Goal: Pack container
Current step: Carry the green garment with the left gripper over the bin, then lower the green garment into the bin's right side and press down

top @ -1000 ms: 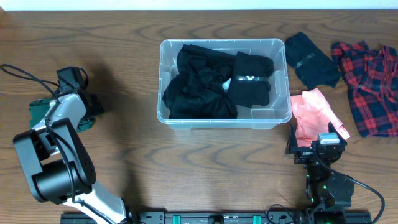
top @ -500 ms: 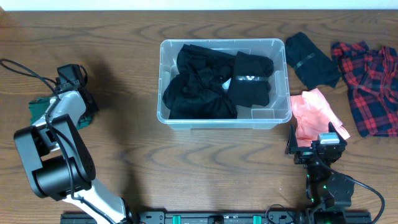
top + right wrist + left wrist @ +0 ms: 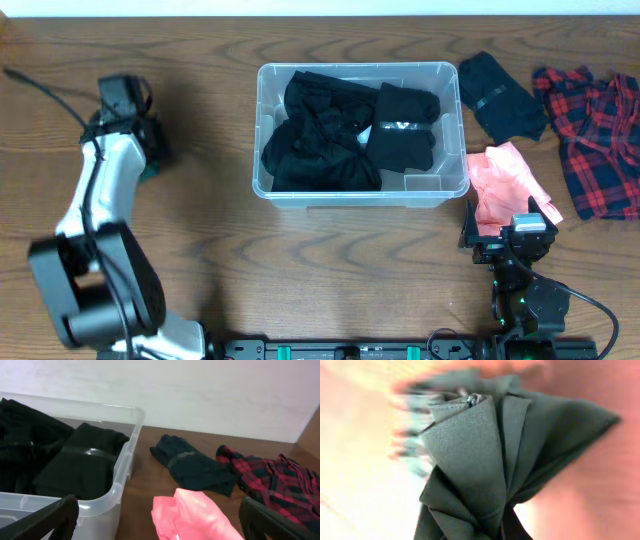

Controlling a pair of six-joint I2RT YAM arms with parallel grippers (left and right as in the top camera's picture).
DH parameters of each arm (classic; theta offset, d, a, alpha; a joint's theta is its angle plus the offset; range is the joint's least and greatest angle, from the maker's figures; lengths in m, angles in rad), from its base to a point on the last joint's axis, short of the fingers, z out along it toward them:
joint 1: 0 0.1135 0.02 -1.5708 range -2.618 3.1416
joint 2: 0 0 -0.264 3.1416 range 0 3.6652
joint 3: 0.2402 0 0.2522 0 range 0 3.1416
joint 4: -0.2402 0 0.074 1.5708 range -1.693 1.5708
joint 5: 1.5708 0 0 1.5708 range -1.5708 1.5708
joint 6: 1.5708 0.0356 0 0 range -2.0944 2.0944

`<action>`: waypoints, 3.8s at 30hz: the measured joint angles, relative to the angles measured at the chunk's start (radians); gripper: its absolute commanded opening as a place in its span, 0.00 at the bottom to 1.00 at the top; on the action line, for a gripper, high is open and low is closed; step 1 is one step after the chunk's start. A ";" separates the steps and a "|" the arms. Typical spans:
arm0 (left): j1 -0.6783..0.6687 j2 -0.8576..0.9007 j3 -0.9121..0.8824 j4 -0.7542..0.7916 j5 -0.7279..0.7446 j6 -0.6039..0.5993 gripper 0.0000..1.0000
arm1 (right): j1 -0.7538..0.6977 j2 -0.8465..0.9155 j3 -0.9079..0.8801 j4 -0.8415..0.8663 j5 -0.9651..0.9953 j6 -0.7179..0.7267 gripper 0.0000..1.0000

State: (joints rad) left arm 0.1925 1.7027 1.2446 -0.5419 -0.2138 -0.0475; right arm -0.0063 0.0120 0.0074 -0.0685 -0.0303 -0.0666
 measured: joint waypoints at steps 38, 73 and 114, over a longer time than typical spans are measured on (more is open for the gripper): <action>-1.016 -0.143 0.228 -0.007 -0.099 -0.409 0.06 | 0.000 0.000 0.000 0.000 0.000 0.000 0.99; -1.189 0.043 0.228 0.006 -0.047 -0.589 0.12 | 0.000 0.000 0.000 0.000 0.000 0.000 0.99; -1.162 0.189 0.338 -0.082 -0.214 -0.764 0.06 | 0.000 0.000 0.000 0.000 0.000 0.000 0.99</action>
State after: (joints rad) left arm -0.9695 1.8919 1.5826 -0.6243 -0.4282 -0.8120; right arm -0.0063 0.0120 0.0074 -0.0681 -0.0303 -0.0669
